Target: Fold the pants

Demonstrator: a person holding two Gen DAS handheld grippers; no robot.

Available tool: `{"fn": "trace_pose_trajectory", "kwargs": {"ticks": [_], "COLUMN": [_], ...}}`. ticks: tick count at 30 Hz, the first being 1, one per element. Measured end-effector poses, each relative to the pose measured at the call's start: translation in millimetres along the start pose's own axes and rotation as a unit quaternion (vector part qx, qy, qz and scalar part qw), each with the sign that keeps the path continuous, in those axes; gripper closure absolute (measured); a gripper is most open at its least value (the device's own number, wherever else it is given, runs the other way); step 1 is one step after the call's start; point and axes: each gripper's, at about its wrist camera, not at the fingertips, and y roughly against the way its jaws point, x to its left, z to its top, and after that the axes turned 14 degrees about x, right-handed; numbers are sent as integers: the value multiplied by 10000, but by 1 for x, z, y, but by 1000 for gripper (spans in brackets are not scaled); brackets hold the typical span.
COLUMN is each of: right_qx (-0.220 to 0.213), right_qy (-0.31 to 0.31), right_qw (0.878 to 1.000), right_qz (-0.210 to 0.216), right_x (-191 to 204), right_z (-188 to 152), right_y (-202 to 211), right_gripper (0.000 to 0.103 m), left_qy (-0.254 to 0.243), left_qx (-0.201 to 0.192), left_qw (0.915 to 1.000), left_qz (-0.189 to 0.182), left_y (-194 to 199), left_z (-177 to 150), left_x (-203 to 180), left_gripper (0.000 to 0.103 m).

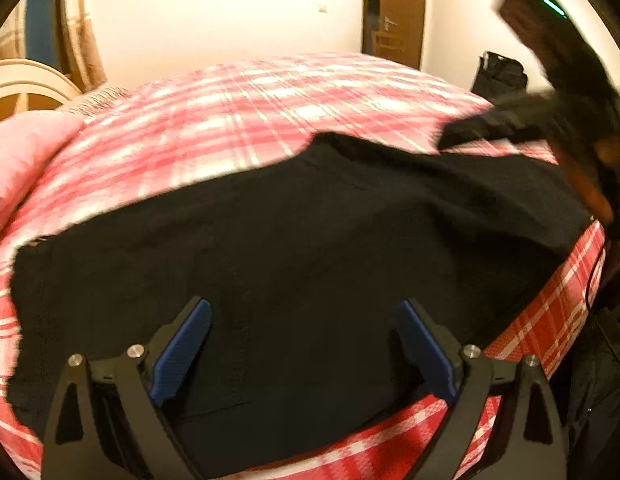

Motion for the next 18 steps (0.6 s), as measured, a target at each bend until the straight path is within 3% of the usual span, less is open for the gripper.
{"fn": "trace_pose_trajectory", "kwargs": {"ticks": [5,10,13,18], "right_qx": [-48,99,187,235], "right_qy": [515,929,1105,1190], "right_qw": [9986,9955,9937,9926], "right_qz": [72,149,80,-4], "right_x": [45,85,100,111], "right_z": [-21,-28,-26,-18], "right_y": [-7,-28,-40,-52], "right_gripper": [69,69,69,69], "left_qy": [371,1092,1503,1757], "left_qx": [-227,-121,0,63], "left_qw": [9966,9830,9756,9750], "left_qz": [700,1468,1599,1359], "left_y": [27,37,35,16], "left_z": [-5,-20,-37,-43], "left_x": [48,118,151,168], "left_gripper": [6,6,6,5]}}
